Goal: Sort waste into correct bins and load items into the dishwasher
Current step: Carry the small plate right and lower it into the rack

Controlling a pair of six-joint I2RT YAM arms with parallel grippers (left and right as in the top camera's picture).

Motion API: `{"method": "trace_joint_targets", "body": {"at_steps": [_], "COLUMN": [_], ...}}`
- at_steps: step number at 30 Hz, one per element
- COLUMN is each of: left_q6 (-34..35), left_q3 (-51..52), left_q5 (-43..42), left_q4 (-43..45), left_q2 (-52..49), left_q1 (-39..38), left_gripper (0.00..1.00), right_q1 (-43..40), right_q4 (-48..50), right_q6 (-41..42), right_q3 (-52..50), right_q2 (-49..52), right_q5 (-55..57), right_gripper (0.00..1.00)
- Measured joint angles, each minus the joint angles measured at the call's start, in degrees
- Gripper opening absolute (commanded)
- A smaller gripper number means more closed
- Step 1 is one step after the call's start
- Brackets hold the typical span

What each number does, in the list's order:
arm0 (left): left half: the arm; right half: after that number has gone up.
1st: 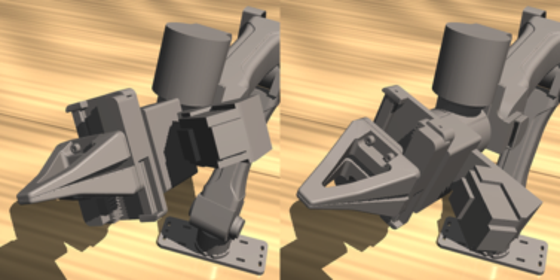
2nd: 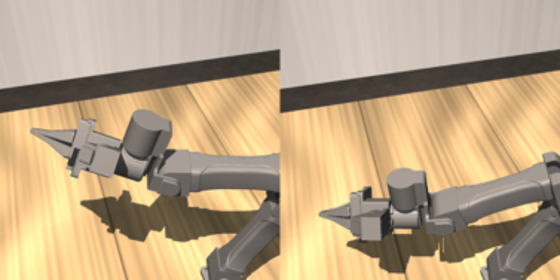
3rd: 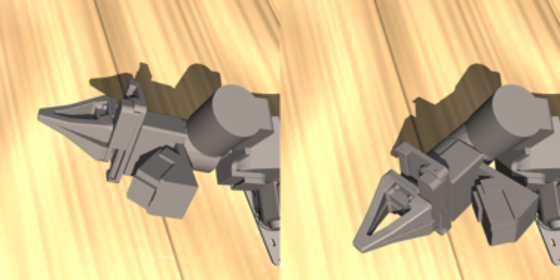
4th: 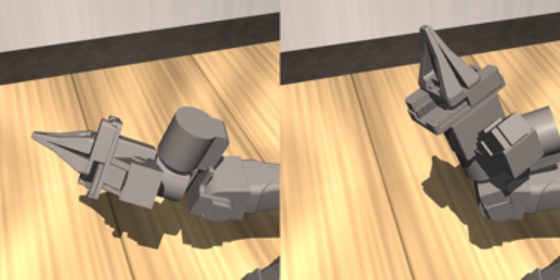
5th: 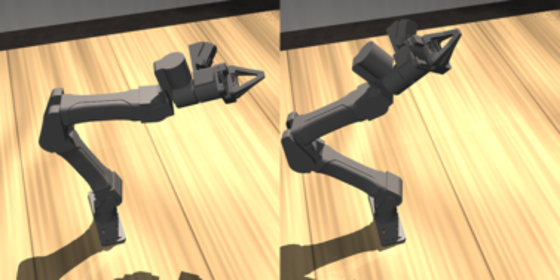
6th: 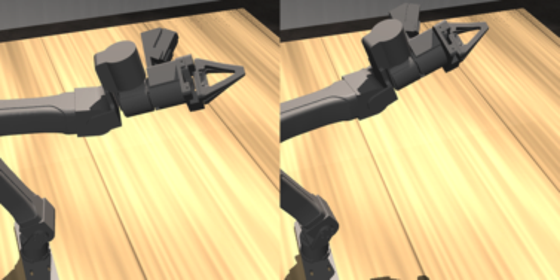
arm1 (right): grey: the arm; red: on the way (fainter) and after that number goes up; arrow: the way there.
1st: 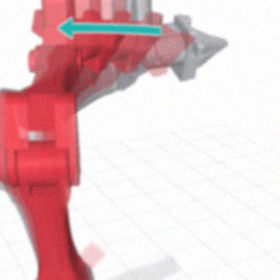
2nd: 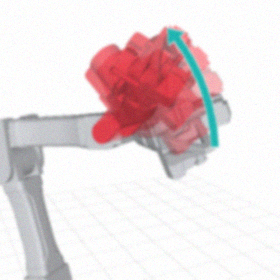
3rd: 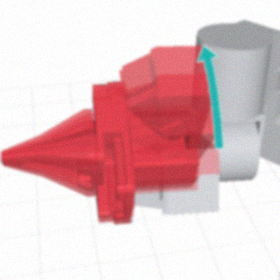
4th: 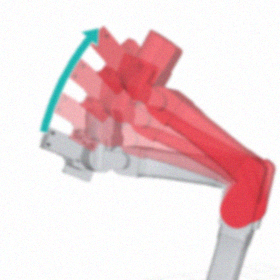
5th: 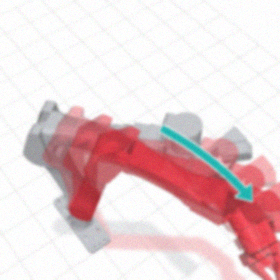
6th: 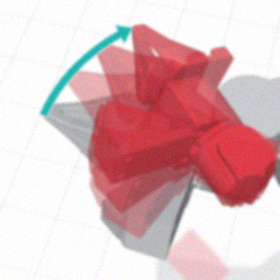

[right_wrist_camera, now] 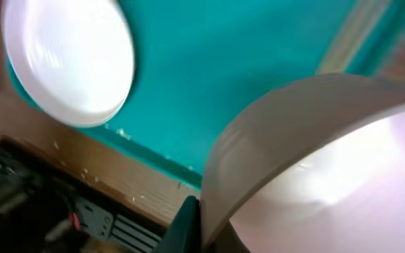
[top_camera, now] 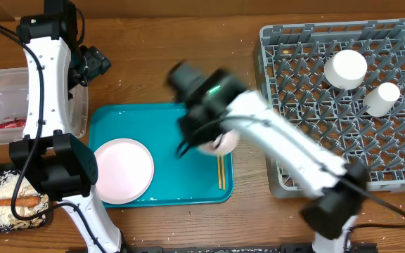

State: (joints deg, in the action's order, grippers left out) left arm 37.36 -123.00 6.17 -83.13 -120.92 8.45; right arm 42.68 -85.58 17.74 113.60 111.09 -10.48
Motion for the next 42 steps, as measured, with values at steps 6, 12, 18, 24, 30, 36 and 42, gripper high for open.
{"method": "trace_joint_targets", "body": {"at_steps": [6,12,18,24,30,36,42], "left_q6": [0.00,0.00,0.00,0.00,0.00,0.00,0.00], "left_q3": [0.00,0.00,0.00,0.00,0.00,0.00,0.00], "left_q5": [0.00,0.00,0.02,0.00,0.00,0.00,0.00], "left_q4": [-0.02,-0.02,-0.02,-0.02,0.00,-0.02,0.00], "left_q2": [0.00,0.00,0.00,0.00,0.00,0.00,0.00], "left_q1": [-0.11,-0.11,-0.11,-0.11,-0.11,-0.11,-0.11], "left_gripper": [1.00,1.00,1.00,1.00,1.00,1.00,1.00], "right_q1": [-35.39,-62.69,-73.59,-77.48,-79.41,-79.91,-83.03], "right_q4": [-4.39,-6.19,-3.26,6.62,11.58,12.59,12.41], "right_q6": [-13.09,-31.89,-44.46,-47.84,-47.04,-44.19,-38.07], "right_q3": [1.05,-8.81,-23.37,-35.41,-37.81,-37.90,-37.70], "right_q2": [-8.61,-8.76,-8.68,-8.70,-8.70,-8.70,-8.70], "right_q5": [-18.93,-39.36,-51.60,-57.27,-58.53,-57.61,-55.74], "right_gripper": [0.04,0.04,0.04,0.04,0.04,0.04,0.08]}}
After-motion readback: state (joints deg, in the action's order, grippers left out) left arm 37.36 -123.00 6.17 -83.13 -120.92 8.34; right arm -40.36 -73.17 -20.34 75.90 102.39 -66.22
